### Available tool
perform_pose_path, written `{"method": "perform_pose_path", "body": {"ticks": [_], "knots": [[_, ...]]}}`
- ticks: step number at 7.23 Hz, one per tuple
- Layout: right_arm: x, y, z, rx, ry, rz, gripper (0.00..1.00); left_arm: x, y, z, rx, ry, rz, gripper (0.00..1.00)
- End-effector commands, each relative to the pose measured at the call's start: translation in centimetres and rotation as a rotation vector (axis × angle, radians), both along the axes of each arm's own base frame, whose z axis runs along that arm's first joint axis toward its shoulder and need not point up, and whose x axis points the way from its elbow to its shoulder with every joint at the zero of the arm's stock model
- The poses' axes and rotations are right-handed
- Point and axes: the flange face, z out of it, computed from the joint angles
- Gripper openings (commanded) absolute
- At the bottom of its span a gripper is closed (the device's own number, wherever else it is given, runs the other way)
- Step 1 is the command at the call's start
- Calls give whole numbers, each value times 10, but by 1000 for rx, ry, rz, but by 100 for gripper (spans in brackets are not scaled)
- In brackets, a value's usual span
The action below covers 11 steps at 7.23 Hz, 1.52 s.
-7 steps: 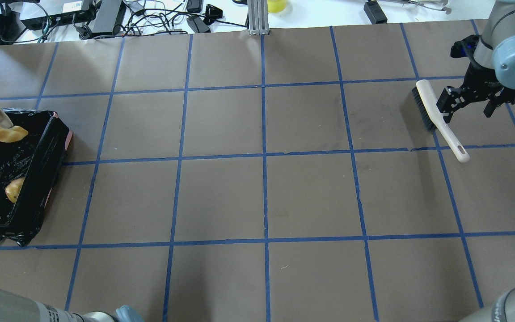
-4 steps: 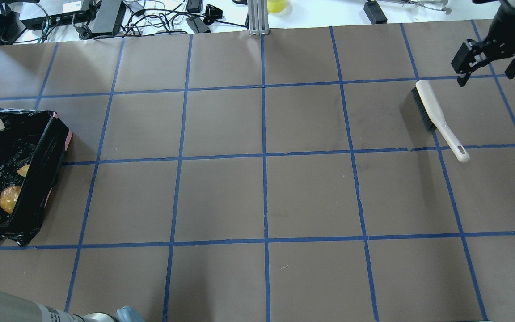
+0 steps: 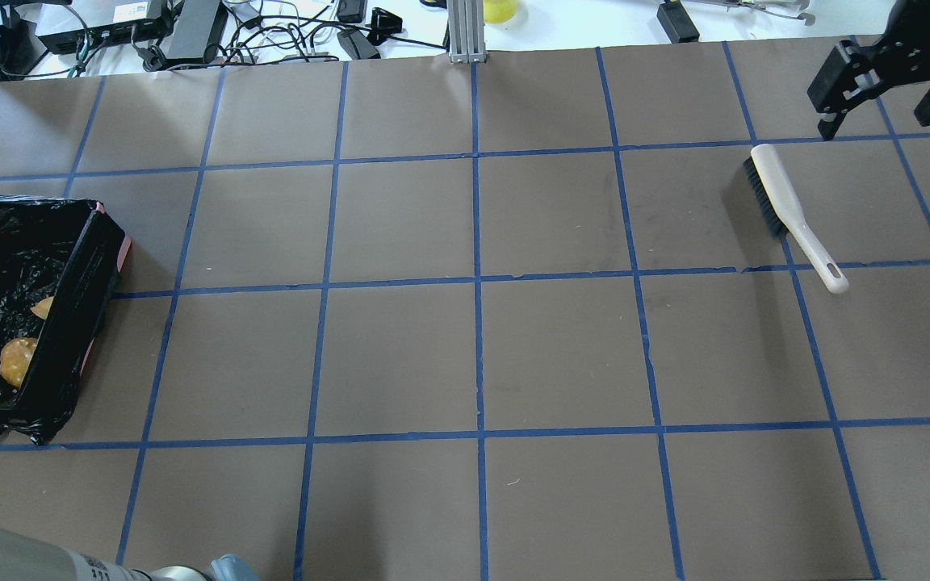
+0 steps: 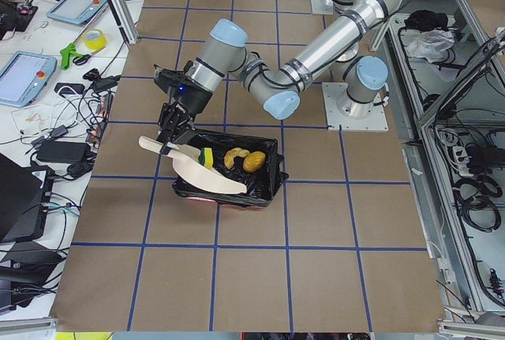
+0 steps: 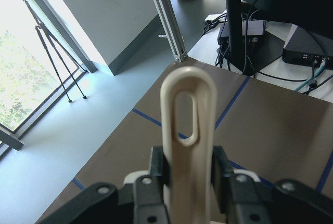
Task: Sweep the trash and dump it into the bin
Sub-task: 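Release the brush on the table and raise the right gripper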
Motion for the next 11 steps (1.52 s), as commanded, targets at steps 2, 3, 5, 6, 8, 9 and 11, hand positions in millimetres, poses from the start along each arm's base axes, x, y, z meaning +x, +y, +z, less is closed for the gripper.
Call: {"method": "perform_pose_path", "body": {"ticks": [2,3,5,6,8,9,11], "knots": [[82,23,-1,-22,-4,-76,100,-11,0,6,-27,-101,-45,0],[80,15,-3,-77,-10,14,100,-15,0,8,-26,-124,-59,0],[68,9,-26,-78,-44,20,99,-35,-8,13,-38,-142,-93,0],[67,10,-20,-92,-83,25,100,-48,-11,15,-39,-149,-105,0],[68,28,4,-140,-91,27,100,-56,-13,17,-25,-148,-89,0],[68,30,7,-146,-93,24,100,-60,-13,21,-11,-134,-83,0],[70,29,13,-189,-99,22,100,-79,-15,25,28,-25,-27,0]]}}
